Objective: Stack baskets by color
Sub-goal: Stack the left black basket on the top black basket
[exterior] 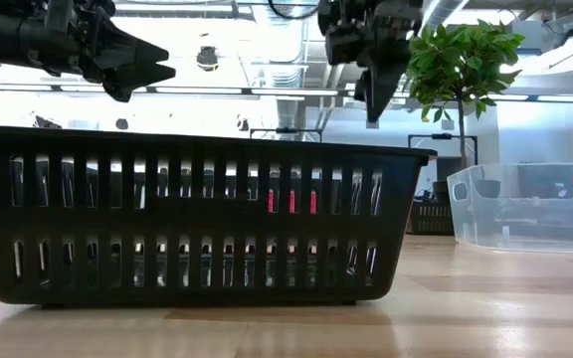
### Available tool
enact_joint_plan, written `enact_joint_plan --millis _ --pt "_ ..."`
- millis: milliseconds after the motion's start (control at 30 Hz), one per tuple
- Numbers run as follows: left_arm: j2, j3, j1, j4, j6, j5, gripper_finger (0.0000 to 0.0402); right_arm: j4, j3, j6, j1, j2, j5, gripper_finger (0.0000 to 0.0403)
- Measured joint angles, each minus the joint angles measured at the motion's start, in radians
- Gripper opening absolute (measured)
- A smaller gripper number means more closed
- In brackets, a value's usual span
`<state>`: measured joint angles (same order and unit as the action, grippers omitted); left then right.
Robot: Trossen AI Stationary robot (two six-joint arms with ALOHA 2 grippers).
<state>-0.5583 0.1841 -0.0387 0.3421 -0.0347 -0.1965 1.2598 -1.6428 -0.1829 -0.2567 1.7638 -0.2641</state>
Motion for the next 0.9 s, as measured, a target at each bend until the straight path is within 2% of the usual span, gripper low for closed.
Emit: enact_joint_plan --millis 100,167,267,400,600,800,900 --pt "0.0 0.002 0.0 -0.011 -0.023 0.009 0.0213 -0.01 0.013 -0.001 0.044 -0.013 0.0 0.0169" --pt "0.0 0.032 0.0 -0.077 -0.04 0.009 0.0213 -0.045 0.05 -0.001 0.069 -0.043 -0.001 0.0167" --pt "-0.006 0.124 -0.001 -0.237 -0.067 0.007 0.0213 -0.109 0.15 0.004 0.094 -0.099 0.001 0.0163" --pt "-0.052 0.259 -0.02 -0.464 -0.128 -0.025 0.0213 -0.281 0.31 0.014 0.116 -0.21 0.001 0.0158" --pt "-0.175 0.413 -0.073 -0.803 -0.346 -0.005 0.0213 -0.522 0.494 0.019 0.12 -0.356 0.002 0.0149" --pt "-0.314 0.54 -0.144 -1.114 -0.554 0.044 0.0213 -0.734 0.575 -0.008 0.102 -0.408 0.004 0.0142" --pt "-0.371 0.573 -0.18 -1.245 -0.599 0.062 0.0213 -0.758 0.582 -0.008 0.092 -0.396 0.004 0.0141"
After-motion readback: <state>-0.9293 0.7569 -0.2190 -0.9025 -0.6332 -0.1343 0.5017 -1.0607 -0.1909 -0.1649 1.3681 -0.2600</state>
